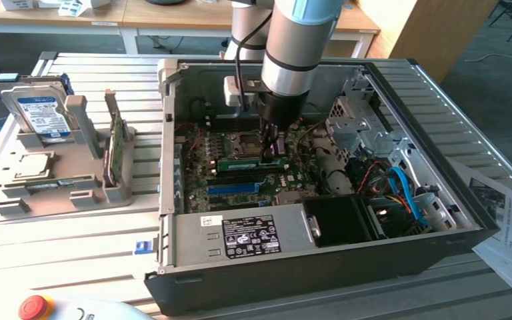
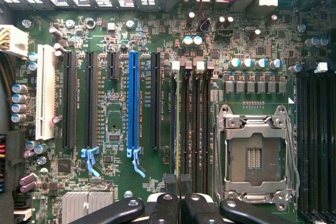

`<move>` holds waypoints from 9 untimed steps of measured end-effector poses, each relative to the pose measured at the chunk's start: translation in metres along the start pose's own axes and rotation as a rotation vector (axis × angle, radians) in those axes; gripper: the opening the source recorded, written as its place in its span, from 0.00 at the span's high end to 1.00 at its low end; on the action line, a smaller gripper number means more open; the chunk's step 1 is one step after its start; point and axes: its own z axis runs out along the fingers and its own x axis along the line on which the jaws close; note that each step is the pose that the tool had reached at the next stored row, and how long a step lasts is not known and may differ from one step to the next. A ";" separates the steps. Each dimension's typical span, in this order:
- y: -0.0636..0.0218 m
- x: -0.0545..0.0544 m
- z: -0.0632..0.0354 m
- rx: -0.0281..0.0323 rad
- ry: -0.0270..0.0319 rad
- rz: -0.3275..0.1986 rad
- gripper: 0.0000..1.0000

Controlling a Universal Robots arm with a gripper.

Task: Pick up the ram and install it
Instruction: 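Insert the ram into the slot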

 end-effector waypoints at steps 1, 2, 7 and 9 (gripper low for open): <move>0.0000 0.000 0.0002 0.0000 0.0000 0.000 0.89; 0.0000 0.000 0.0004 0.0000 -0.0001 0.000 0.89; 0.0000 0.000 0.0009 0.0000 0.0000 0.000 0.89; 0.0000 0.000 0.0010 0.0001 -0.0001 0.000 0.89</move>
